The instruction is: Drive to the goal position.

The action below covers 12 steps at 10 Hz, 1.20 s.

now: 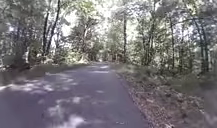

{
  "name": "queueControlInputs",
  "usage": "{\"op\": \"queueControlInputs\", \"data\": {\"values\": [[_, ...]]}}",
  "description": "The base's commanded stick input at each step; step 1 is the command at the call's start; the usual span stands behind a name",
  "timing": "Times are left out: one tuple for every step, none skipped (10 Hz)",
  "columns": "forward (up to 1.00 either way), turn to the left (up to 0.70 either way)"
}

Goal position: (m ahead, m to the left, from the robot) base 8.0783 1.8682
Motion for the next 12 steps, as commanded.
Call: {"op": "queueControlInputs", "data": {"values": [[0.45, 0.00], [0.45, 0.00], [0.45, 0.00], [0.45, 0.00], [0.45, 0.00], [0.45, 0.02], [0.45, 0.09], [0.45, 0.16], [0.45, 0.23], [0.45, 0.27], [0.45, 0.26], [0.45, 0.18]]}}
